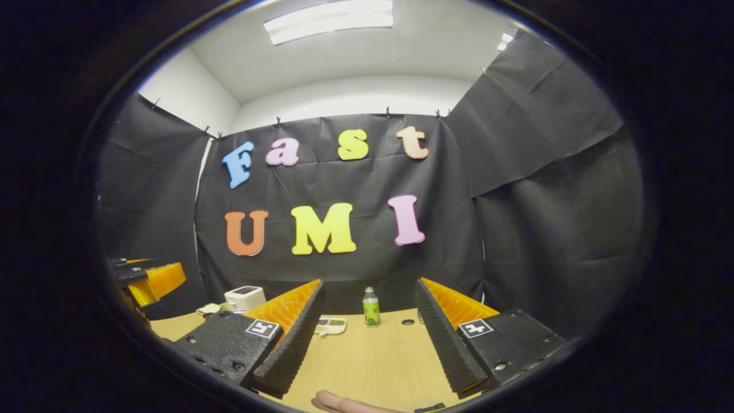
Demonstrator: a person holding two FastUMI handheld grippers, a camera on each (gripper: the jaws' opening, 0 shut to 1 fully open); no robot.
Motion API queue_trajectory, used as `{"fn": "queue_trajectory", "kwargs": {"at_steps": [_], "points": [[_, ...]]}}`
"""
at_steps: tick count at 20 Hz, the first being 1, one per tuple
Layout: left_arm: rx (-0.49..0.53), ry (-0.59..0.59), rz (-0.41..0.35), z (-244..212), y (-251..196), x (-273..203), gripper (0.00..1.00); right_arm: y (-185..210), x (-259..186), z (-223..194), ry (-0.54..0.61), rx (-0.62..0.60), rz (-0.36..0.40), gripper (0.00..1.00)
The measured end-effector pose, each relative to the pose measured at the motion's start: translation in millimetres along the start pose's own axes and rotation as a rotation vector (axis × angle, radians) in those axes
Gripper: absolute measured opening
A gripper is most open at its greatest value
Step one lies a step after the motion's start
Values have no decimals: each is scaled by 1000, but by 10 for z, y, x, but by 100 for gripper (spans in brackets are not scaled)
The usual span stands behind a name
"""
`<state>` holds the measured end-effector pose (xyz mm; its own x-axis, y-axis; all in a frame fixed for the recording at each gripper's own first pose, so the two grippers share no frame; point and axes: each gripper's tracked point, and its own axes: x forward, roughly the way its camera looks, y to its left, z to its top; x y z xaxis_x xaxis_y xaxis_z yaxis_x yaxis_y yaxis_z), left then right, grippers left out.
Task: First push the handle of the pot to place it horizontally, then grasp the pot with both hands and set it on the induction cooktop.
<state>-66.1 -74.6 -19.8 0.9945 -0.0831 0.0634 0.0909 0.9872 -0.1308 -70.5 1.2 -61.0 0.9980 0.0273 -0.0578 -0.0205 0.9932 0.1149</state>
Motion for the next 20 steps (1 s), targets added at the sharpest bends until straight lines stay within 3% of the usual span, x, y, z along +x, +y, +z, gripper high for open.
{"fn": "queue_trajectory", "kwargs": {"at_steps": [20], "points": [[-2,9,17,-80,30,52,96,-77,37,-135,2,35,29,96]]}}
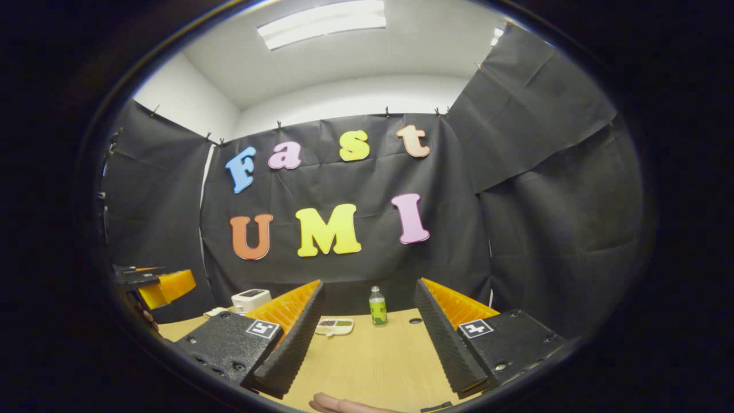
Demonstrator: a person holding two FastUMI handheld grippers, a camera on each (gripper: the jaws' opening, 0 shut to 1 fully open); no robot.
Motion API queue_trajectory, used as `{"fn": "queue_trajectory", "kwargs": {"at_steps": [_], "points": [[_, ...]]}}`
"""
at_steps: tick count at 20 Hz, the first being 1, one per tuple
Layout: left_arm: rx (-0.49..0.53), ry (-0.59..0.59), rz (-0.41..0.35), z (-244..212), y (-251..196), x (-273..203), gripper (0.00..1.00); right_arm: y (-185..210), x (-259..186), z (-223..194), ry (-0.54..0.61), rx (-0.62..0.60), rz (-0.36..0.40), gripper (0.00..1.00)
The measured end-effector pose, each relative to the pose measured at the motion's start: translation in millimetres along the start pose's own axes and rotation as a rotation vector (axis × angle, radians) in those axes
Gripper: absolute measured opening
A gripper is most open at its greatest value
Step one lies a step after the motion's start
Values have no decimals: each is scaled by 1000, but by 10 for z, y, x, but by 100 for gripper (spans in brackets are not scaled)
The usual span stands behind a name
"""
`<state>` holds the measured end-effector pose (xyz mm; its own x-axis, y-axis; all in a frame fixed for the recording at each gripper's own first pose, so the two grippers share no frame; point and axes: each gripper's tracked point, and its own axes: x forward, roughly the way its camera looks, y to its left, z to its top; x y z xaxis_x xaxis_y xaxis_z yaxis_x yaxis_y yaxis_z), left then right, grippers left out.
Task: First push the handle of the pot to place it horizontally, then grasp the pot with both hands and set it on the induction cooktop.
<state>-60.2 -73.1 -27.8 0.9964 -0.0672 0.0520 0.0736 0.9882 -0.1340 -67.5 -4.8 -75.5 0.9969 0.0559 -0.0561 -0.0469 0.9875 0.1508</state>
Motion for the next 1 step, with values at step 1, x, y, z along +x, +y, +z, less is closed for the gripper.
{"fn": "queue_trajectory", "kwargs": {"at_steps": [1], "points": [[1,-5,-2,8,-17,1,97,-18,6,-1,2,-1,-2,98]]}}
